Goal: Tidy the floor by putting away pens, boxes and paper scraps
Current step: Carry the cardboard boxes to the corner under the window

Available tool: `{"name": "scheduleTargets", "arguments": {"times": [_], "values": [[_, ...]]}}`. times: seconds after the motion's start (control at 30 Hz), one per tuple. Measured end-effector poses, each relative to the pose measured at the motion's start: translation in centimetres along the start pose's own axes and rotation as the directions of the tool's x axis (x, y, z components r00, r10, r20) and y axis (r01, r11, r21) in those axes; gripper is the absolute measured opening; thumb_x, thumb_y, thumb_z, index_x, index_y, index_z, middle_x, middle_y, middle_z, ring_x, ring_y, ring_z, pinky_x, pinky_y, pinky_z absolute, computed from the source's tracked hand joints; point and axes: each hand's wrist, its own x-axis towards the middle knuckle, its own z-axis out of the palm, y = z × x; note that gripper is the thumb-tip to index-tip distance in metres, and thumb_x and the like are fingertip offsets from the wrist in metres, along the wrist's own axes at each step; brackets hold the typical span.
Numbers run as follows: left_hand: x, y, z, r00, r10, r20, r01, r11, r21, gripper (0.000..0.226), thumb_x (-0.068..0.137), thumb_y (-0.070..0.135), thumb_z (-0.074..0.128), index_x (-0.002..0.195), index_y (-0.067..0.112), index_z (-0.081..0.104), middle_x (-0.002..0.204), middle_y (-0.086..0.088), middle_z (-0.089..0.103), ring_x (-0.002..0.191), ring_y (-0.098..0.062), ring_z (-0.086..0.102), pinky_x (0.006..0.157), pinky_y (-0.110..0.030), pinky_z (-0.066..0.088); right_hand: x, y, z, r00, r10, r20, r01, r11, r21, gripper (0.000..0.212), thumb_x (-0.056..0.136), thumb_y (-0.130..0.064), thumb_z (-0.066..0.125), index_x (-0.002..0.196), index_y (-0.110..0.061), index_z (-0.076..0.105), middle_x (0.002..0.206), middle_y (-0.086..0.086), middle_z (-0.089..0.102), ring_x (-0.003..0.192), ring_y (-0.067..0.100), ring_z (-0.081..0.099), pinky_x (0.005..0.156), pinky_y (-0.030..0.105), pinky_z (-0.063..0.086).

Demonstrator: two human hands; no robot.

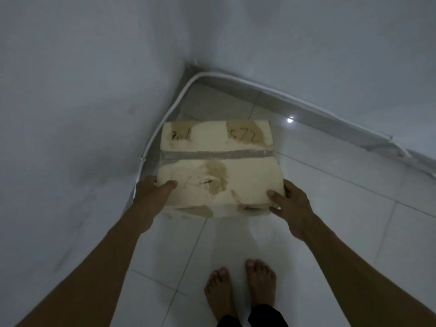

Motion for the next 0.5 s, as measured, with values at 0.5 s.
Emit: {"name": "scheduleTargets", "arguments": {"times": [0.5], "values": [[-31.5, 11.9, -14.6, 0.973, 0.201, 0.112, -0.157, 0.936, -0.314, 0.043, 0.083, -0.002, 0.046, 0.12, 0.021, 0.046, 0.108, -0.003, 0.053, 0.089, -0.022, 0.051, 0.081, -0.041, 0.043, -31.2, -17.3, -6.8, 0.95, -0.301, -0.084, 0.306, 0.95, 0.055, 0.045, 0.09, -0.006, 0.058, 0.134, -0.014, 0.05, 0.12, 0.004, 0.059, 0.109, 0.025, 0.057, 0.085, 0.035, 0.052]]}}
